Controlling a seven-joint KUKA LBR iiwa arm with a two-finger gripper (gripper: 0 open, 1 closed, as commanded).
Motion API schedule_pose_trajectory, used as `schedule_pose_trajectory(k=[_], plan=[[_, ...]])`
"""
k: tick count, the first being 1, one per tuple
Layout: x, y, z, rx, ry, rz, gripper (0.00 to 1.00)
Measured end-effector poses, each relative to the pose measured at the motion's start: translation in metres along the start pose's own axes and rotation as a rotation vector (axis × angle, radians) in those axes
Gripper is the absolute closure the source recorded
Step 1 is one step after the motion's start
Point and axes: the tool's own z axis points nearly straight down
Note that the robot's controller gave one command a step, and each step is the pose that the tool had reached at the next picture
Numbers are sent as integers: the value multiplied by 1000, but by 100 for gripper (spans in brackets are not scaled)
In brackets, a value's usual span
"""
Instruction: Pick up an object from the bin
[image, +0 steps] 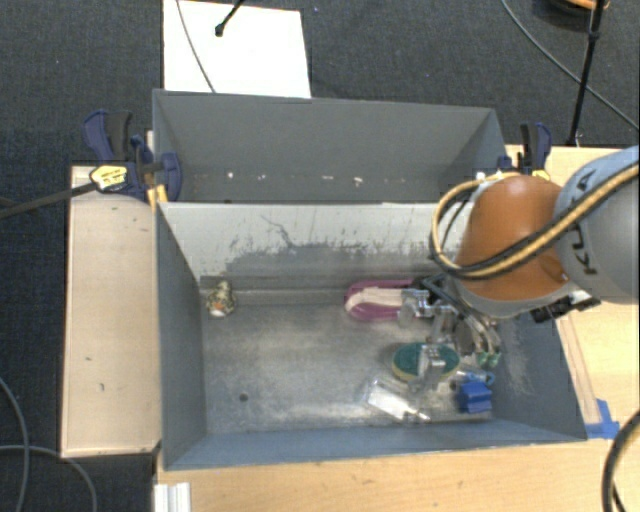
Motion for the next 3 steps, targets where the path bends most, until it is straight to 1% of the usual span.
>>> schedule_pose_trajectory(k=[1, 2, 3], plan=[[19, -48, 65, 0, -8, 6, 0], [18, -44, 62, -2, -9, 3, 100], [-12, -53, -81, 0, -19, -7, 100]])
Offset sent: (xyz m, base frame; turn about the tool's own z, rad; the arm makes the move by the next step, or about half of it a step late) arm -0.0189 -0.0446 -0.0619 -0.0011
